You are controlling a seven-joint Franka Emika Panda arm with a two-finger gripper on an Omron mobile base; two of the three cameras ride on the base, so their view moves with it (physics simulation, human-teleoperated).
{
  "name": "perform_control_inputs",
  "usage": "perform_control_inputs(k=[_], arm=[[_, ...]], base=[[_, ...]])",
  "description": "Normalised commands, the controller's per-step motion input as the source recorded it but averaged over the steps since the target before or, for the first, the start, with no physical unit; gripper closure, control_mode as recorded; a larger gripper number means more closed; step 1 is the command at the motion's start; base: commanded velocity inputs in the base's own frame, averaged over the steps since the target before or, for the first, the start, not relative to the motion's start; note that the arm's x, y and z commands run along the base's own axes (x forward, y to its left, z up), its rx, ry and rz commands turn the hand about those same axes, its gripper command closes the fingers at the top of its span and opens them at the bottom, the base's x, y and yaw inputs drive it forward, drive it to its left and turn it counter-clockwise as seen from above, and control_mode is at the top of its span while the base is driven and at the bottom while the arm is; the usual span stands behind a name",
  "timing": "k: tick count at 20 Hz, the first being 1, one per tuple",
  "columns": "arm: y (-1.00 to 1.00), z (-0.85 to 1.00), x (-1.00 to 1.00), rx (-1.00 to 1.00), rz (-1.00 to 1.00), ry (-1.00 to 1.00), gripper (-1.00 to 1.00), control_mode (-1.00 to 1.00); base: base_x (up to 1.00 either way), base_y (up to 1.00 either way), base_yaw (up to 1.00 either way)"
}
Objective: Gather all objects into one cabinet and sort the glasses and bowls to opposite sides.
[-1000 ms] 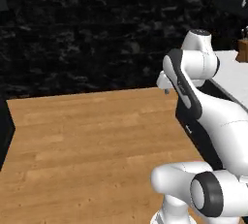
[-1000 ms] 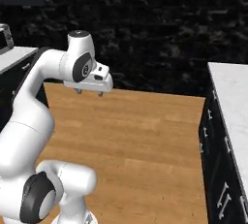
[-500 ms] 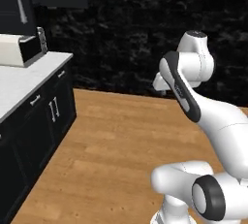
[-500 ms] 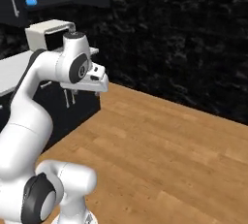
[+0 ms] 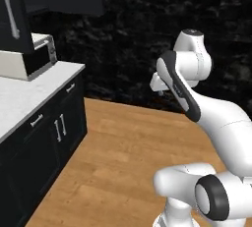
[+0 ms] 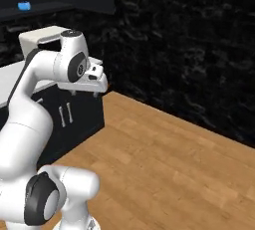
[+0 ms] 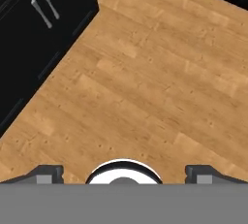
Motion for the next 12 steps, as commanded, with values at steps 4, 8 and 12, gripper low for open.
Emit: perform_control_inputs(k=[4,8,12], arm=[[0.0,0.0,0.0,0.0,0.0,0.0,-1.0,1.0],[0.0,0.0,0.0,0.0,0.0,0.0,-1.0,1.0],[0.0,0.0,0.0,0.0,0.0,0.0,-1.0,1.0]], base=[[1.0,0.0,0.38],[1.0,0.0,0.57],[1.0,-0.1,0.58]])
